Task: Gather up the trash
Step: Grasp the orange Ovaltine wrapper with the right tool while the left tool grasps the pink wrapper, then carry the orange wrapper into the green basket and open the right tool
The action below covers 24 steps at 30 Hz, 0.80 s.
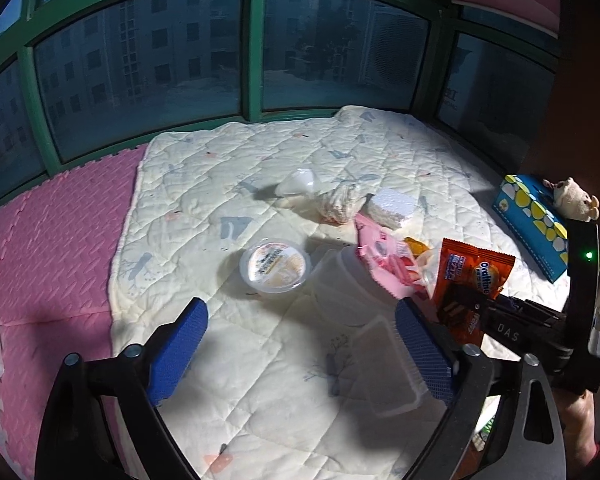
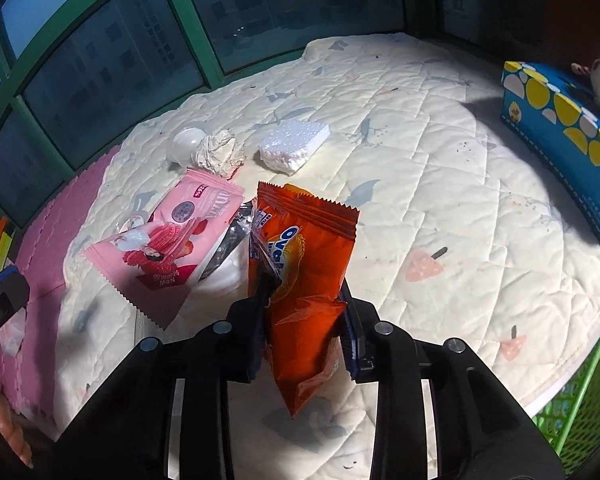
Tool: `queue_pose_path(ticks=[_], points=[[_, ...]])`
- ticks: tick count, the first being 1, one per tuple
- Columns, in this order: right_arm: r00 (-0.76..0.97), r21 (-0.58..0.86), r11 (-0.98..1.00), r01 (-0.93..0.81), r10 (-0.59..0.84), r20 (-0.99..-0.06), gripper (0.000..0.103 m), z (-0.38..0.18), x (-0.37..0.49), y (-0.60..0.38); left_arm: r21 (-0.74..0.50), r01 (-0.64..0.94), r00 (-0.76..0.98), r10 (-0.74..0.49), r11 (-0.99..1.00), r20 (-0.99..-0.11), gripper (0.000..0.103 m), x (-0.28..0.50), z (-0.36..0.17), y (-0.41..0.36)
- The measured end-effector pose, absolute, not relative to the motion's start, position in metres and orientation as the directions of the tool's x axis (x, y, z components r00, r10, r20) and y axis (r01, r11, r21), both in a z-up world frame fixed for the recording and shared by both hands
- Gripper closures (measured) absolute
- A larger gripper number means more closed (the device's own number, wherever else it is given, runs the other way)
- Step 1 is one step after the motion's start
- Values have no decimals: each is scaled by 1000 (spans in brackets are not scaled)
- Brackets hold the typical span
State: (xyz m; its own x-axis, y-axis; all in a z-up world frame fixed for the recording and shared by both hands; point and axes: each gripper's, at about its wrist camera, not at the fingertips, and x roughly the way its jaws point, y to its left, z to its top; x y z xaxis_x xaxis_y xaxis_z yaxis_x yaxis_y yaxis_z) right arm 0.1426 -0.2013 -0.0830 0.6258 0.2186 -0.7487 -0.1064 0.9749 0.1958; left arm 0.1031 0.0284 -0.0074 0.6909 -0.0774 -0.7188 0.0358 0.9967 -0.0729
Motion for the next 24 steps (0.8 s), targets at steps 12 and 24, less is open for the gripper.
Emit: queue_pose_path(ticks=[12,24], points=[[703,201,977,-76,195,-684,75,-49,101,-231,-159,146,603,-215,976,-768,37,139,-28,-8],[725,204,978,43,110,-680,75,-46,46,-281,-216,175,536,-277,960,-797,85,164,-46,-15]])
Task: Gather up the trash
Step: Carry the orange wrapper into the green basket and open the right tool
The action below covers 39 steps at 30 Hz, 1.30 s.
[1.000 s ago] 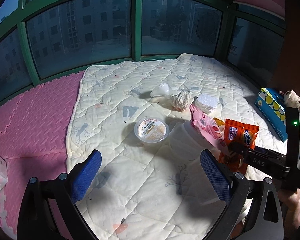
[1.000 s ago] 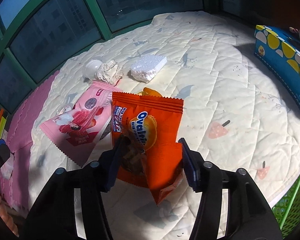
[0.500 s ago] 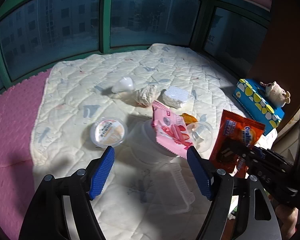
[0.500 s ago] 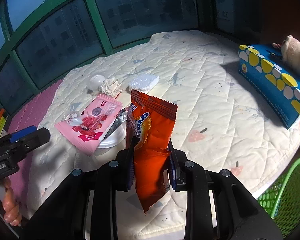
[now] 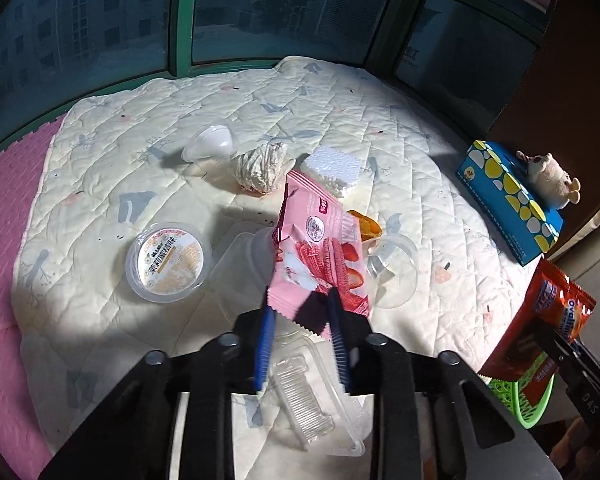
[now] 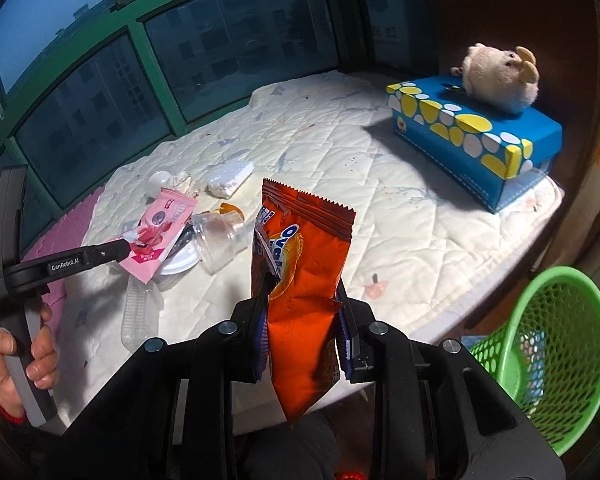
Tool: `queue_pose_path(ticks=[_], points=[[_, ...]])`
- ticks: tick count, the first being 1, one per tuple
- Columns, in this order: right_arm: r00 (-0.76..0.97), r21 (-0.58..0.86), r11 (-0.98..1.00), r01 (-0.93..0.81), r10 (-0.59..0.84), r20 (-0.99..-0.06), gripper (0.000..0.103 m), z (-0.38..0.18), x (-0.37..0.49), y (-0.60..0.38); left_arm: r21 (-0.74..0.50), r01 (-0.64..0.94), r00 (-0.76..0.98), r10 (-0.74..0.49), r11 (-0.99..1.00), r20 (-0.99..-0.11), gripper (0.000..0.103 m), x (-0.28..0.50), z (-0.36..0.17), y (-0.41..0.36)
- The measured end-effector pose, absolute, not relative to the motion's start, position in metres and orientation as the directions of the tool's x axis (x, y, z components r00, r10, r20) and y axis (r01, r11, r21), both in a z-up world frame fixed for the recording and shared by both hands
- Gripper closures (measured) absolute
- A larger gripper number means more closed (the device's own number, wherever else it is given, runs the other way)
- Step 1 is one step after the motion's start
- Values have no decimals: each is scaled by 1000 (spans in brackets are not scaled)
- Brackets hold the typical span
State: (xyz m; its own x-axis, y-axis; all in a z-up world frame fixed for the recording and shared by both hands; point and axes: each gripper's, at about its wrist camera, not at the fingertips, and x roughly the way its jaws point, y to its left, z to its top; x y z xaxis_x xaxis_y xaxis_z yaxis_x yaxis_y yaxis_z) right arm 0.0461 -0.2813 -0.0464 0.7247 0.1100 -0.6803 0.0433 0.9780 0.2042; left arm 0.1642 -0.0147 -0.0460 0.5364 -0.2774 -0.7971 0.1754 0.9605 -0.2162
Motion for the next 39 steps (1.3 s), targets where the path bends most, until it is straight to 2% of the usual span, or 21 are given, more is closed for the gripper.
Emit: queue_pose_path(ticks=[3,8,15,21,34,36,37,39], points=[[726,189,979,72,78,-683,75,-48,33,-291,-224,188,543,-292,956,-787,95,160,-42,-16],[730,190,974,127,38,-682,75,-48,14,-314,-216,202,564,-294,955,-772,99,148,-32,-16],[733,176,961,212,-37,-680,75,-48,-8,-350,-211,239,618,-316,948,-720,99,128,0,-20],[716,165,937,308,-115,-688,75,-54,-26,-387,-226,321,629,-385,920,-675,100,110,27,-44],[626,126,865,485,-243,-741,72,-82,-62,-464,-266,555,483,-565,789,-669,100,78,35,-160],[619,137,859,494,-236,-749,67,-87,-67,-473,-257,589,462,-580,766,-671,100,68,33,-183],[616,142,854,500,-236,-751,60,-89,-70,-477,-254,606,447,-586,754,-676,99,64,32,-195],[609,133,848,512,-249,-753,57,-92,-75,-483,-248,637,415,-597,730,-687,100,57,27,-216]])
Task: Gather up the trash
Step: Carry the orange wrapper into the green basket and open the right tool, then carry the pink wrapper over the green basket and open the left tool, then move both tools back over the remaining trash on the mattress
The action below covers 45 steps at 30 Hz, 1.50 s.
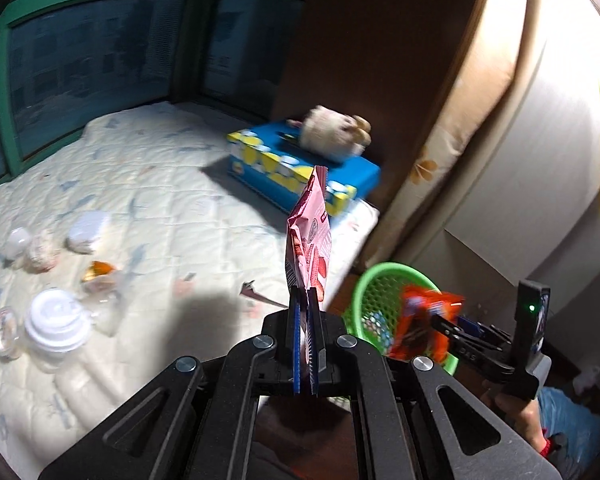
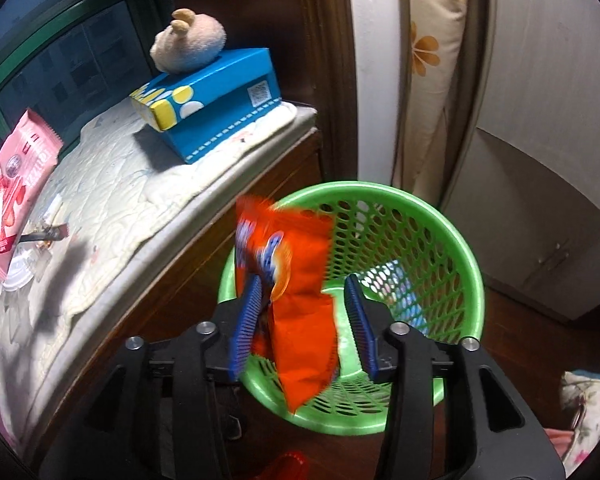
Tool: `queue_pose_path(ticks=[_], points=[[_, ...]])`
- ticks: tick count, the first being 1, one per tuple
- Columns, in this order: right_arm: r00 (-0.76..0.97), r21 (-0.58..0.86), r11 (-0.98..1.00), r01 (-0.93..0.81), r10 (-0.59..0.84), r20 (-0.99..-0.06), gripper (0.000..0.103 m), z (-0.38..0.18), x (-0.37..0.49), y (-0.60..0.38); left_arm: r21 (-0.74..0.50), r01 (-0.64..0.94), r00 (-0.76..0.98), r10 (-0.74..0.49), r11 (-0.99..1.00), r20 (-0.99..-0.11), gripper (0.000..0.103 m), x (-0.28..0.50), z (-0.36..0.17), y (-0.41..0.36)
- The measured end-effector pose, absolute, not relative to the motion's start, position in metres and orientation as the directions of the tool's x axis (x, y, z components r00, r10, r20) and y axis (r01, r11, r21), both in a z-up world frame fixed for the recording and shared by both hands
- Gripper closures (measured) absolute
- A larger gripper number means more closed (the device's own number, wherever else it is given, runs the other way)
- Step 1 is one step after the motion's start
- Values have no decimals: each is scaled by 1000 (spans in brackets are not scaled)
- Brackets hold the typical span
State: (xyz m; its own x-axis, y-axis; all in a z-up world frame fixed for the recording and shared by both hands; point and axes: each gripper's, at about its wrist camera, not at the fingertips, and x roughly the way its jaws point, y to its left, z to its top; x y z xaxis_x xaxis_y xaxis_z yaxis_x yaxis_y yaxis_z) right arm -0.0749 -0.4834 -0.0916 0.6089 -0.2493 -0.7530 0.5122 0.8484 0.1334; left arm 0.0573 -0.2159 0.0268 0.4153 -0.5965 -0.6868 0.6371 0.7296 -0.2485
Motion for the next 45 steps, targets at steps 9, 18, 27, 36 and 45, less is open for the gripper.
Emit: queue_pose_path(ticks=[9,18,27,36,45], points=[[624,173,813,556,-272,-732,35,-92,-110,-508,-248,735,286,-620,632,-731,100,34,2,-299],[633,205,782,588,-288,-719,28,-89,-141,-522,-274,779,169,-609,564,-775,99,16,-33,-354],[641,233,767,598,-284,-713,27,-91,-158,-526,-309,787,84,-588,535,-805,77,4,-64,-380],[661,238,785,573,-271,-699,27,-83,-158,-514,-253,784,175,-593,567,-786,54,1,-51,-352],[700,237,834,499,-226,-677,25,-69,-134,-484,-169,679,365,-527,715,-767,42,20,-30,-272]])
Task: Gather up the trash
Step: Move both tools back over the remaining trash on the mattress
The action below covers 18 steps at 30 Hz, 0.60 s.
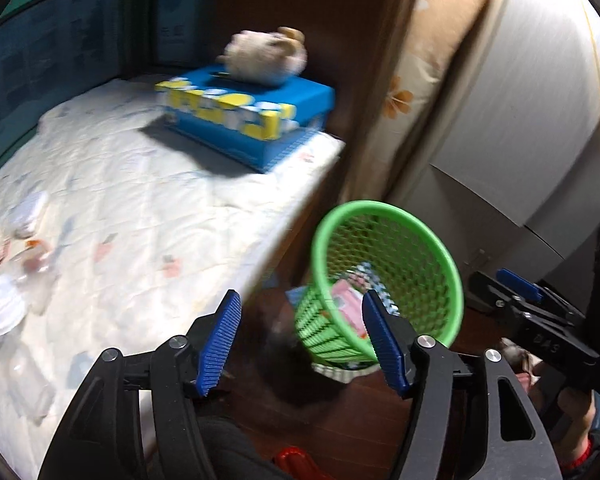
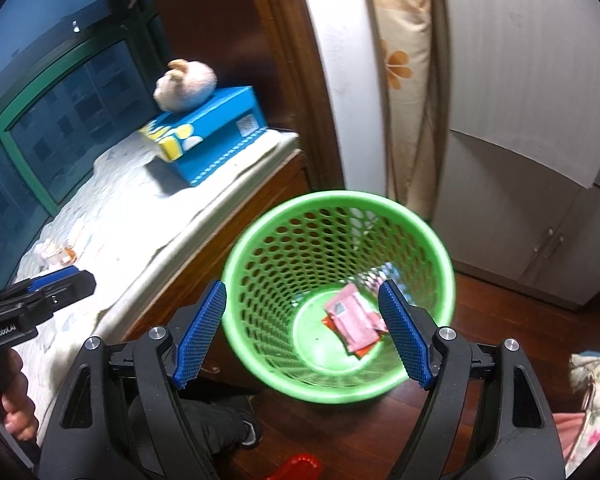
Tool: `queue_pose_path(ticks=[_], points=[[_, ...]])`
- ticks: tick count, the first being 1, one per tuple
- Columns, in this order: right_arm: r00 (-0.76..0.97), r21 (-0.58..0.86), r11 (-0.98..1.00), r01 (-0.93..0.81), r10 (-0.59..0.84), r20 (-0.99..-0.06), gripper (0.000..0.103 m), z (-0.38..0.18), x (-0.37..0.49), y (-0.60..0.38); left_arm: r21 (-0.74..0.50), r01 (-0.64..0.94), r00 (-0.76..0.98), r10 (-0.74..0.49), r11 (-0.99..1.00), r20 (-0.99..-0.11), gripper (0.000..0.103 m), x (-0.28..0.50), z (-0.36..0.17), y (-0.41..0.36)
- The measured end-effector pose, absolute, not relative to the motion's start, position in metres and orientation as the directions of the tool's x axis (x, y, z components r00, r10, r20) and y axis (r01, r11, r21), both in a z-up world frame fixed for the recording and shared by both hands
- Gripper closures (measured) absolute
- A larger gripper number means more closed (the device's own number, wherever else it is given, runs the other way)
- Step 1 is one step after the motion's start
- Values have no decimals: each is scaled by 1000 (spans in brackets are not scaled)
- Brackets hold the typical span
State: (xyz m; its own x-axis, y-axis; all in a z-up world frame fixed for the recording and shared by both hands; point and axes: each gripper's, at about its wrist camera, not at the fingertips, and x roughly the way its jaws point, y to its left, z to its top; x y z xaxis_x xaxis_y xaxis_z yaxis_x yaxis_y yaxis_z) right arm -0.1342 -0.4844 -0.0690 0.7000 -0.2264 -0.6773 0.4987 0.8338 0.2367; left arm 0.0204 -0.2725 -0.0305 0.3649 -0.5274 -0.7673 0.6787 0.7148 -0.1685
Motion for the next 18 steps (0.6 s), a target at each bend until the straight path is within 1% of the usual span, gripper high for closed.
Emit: queue_pose_path(ticks=[1,2,5,11,18], points=[[703,235,840,488,-220,-676,24,-68,-130,-480,-168,661,380,-520,731,-765,41,24,-29,-262],[707,233,846,480,-215,-674,23,-66,-127,-476,-165,638,398,-506,752,-766,38,28,-29,-252],[718,230,863,450,-197,-667,22,-62,-116,-463,-141,554,462,-443,821,-768,36,41,-28,-216],[739,233,894,383,-145,-658,22,-55,-93,-434,-134,397,532,-347,908,-773,35,64,-32,-149],[751,227,929,293,-76,-656,21,-51,-65,-396,-126,237,587,-245,963,-772,34,78,-34,-72]])
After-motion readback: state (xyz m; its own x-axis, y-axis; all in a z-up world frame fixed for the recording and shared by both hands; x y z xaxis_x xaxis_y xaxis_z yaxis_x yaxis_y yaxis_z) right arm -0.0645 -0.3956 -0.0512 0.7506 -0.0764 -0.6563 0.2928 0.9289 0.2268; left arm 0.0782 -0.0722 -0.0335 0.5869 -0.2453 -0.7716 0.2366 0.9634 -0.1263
